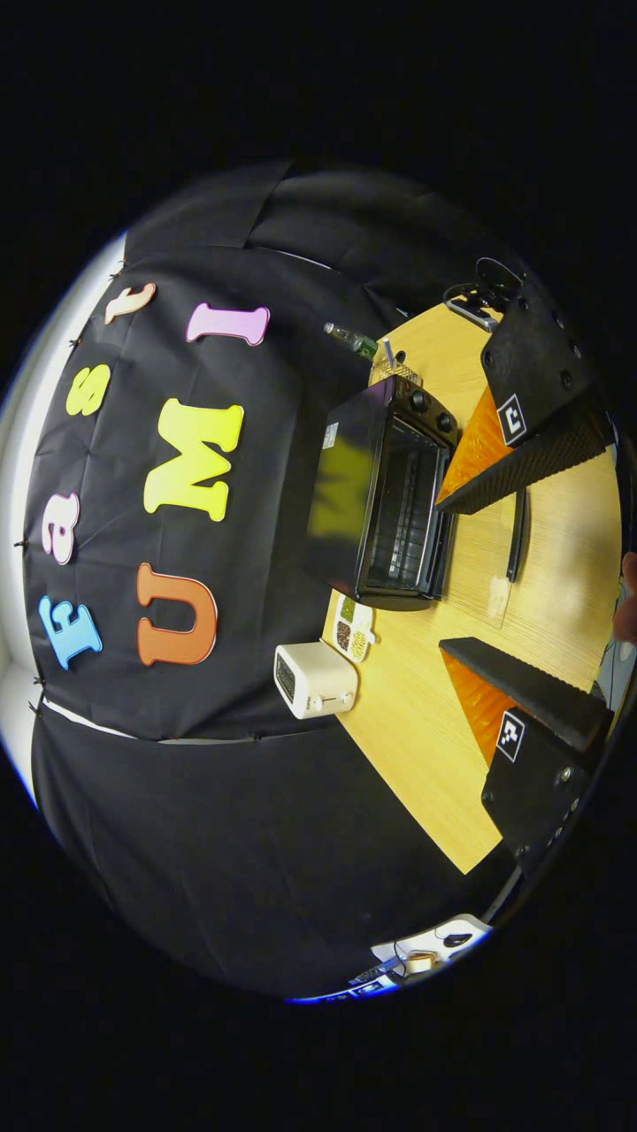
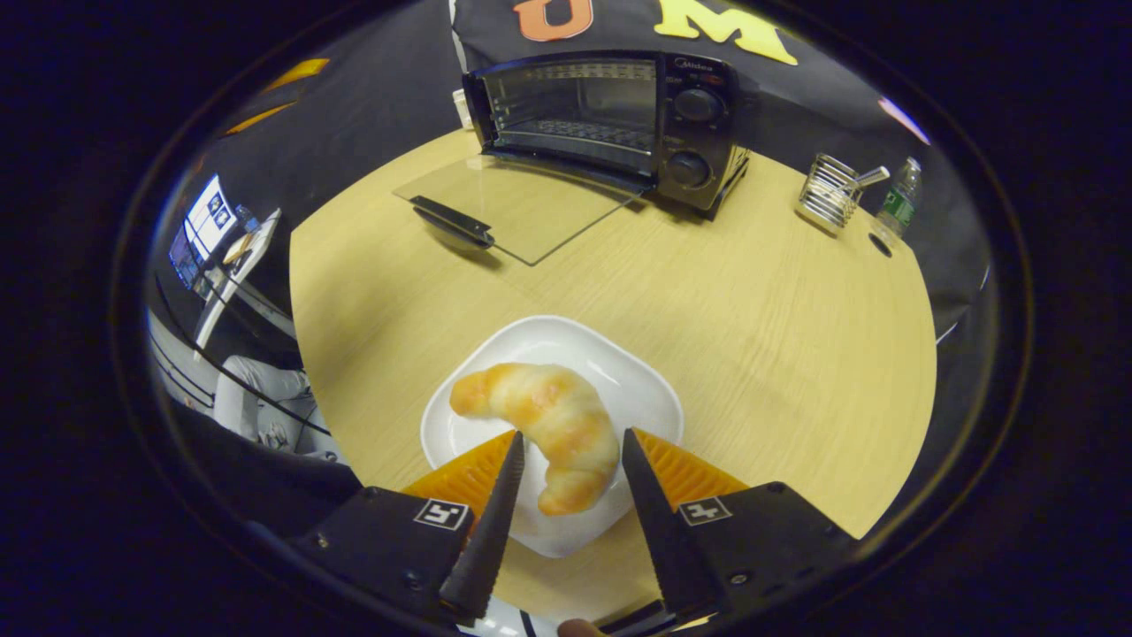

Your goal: Open the electric oven with the left hand, put the food in, and close the electric oven.

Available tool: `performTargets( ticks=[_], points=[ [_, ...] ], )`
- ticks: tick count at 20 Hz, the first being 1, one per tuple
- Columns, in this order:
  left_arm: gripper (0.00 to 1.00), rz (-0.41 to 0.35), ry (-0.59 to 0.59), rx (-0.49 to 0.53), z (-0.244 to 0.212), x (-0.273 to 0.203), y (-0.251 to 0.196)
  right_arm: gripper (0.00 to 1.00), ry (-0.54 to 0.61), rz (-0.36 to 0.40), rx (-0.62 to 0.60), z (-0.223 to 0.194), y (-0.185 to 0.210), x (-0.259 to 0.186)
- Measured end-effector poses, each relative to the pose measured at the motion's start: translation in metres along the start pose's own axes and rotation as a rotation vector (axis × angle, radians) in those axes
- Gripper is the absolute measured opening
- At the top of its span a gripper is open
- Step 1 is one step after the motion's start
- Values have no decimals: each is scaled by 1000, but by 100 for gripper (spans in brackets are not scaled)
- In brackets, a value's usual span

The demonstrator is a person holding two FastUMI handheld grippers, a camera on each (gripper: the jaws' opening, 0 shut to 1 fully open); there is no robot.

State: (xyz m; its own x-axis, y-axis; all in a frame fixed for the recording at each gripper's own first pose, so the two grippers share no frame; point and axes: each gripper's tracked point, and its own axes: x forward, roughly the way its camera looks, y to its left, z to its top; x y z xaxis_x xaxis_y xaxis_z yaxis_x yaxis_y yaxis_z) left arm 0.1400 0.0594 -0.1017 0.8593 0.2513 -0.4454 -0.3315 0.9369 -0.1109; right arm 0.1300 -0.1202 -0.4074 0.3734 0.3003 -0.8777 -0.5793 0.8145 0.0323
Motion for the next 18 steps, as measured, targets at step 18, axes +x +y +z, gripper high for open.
performTargets(
  ticks=[18],
  points=[
    [93,-182,-23,30,21,-27,62,32,-265,-241,543,60,73,-74]
  ],
)
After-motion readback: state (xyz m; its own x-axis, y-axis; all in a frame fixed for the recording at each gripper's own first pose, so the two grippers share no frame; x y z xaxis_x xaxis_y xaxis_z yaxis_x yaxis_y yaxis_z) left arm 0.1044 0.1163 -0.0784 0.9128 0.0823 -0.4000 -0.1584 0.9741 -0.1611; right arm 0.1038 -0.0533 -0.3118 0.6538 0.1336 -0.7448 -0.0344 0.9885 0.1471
